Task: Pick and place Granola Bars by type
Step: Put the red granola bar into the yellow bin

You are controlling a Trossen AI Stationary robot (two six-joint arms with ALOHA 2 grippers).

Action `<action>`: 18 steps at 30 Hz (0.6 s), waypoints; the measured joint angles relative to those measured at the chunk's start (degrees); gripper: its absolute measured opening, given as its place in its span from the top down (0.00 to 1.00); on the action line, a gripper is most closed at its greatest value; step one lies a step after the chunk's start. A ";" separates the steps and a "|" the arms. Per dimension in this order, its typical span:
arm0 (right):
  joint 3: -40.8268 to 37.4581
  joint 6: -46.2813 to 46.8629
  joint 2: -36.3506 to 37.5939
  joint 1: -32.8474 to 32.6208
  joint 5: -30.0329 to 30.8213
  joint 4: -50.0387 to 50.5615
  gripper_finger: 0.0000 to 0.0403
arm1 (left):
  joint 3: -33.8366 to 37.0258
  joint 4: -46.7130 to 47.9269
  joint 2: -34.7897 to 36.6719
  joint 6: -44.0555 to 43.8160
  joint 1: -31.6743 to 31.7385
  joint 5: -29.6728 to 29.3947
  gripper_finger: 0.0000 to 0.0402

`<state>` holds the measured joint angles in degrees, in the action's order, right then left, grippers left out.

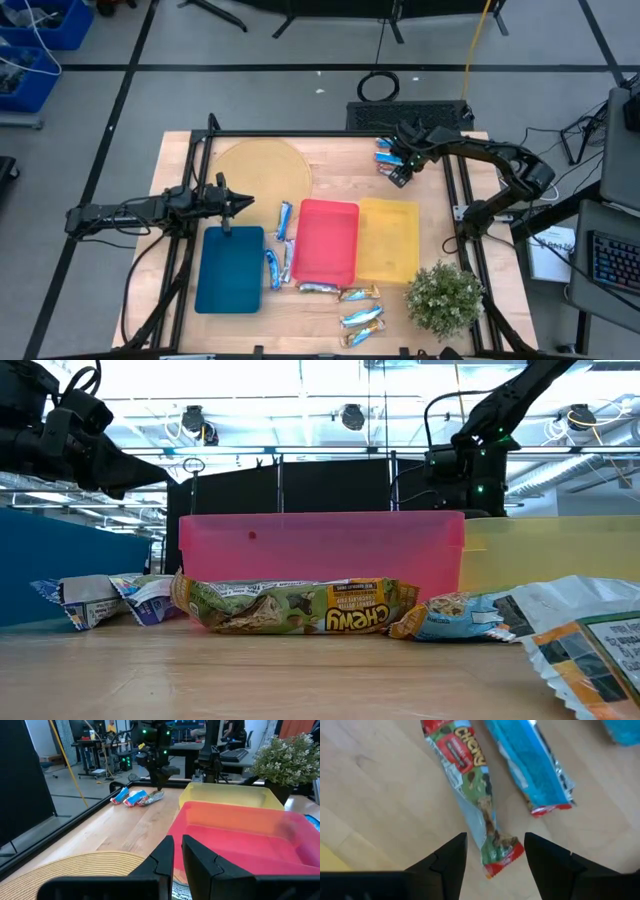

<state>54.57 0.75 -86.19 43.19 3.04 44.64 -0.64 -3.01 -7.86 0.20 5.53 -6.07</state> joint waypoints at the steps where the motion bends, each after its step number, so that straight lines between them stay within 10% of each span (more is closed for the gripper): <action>1: -0.33 0.02 0.00 0.18 0.01 0.00 0.53 | 0.00 -0.02 0.00 -0.01 -0.01 0.00 0.88; 18: -4.96 0.07 0.00 0.31 -0.25 -4.13 0.57 | 0.00 -0.09 -0.02 0.01 -0.01 -0.02 0.88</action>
<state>49.61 0.82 -86.19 43.51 2.79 40.51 -0.64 -3.09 -7.88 0.20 5.52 -6.09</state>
